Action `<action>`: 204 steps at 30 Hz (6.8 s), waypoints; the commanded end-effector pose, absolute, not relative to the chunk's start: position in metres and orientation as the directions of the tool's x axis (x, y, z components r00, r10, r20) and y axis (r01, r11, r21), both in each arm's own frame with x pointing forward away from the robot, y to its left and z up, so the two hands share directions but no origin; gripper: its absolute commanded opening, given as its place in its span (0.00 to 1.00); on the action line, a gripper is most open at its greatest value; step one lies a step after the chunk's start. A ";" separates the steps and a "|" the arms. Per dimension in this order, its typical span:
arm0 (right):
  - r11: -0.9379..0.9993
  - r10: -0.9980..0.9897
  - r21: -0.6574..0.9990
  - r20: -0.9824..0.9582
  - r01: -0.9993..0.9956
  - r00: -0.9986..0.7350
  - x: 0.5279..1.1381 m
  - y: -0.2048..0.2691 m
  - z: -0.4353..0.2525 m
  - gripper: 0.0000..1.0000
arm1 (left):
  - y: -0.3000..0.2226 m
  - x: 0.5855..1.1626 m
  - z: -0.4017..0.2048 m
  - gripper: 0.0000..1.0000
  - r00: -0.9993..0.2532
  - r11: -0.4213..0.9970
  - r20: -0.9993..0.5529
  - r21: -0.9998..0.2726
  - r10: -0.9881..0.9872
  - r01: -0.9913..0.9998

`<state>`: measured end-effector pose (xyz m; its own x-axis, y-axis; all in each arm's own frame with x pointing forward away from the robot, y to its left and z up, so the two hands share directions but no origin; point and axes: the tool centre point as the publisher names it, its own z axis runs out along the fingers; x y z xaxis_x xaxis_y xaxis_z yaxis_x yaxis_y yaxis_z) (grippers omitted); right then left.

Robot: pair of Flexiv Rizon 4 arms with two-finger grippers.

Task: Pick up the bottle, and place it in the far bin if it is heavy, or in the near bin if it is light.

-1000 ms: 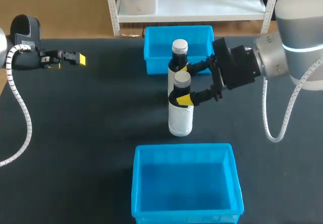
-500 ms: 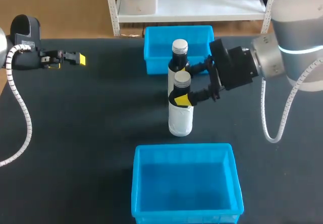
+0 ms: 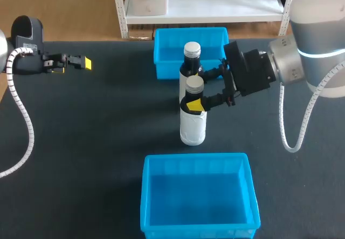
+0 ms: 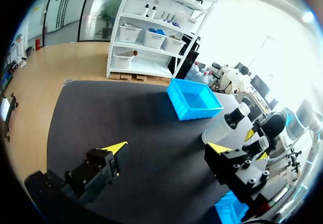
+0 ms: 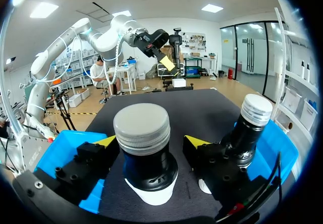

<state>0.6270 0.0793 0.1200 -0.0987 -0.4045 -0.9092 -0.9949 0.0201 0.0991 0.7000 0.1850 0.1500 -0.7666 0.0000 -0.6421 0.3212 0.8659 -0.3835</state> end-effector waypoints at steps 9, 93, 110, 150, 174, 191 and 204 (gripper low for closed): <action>0.022 -0.404 0.100 -0.909 -0.995 -0.100 0.626 0.079 0.121 0.58 | 0.185 0.700 0.150 1.00 -0.767 0.866 -0.642 -0.383 0.000 0.321; 0.007 -0.390 0.092 -0.917 -0.996 -0.087 0.618 0.077 0.121 0.00 | 0.185 0.700 0.150 1.00 -0.767 0.866 -0.642 -0.383 0.000 0.321; -0.010 -0.398 0.045 -0.917 -0.999 -0.038 0.621 0.076 0.135 0.00 | 0.185 0.700 0.150 1.00 -0.767 0.866 -0.642 -0.383 0.000 0.321; 0.050 -0.366 -0.004 -0.931 -0.999 -0.015 0.621 0.032 0.169 0.00 | 0.185 0.700 0.150 1.00 -0.767 0.866 -0.642 -0.383 0.000 0.321; 0.109 -0.367 -0.032 -0.930 -0.994 -0.010 0.632 -0.018 0.185 0.00 | 0.185 0.700 0.150 1.00 -0.767 0.866 -0.642 -0.383 0.000 0.321; 0.136 -0.371 -0.046 -0.928 -0.990 -0.008 0.639 -0.039 0.194 0.00 | 0.185 0.700 0.150 1.00 -0.767 0.866 -0.642 -0.383 0.000 0.321; 0.142 -0.366 -0.040 -0.931 -0.989 -0.015 0.639 -0.040 0.193 0.00 | 0.185 0.700 0.150 1.00 -0.767 0.866 -0.642 -0.383 0.000 0.321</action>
<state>0.6401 -0.0390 0.1903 -0.0162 -0.3661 -0.9304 -0.9894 0.1400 -0.0379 0.7000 0.1850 0.1500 -0.7666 0.0000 -0.6421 0.3212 0.8659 -0.3835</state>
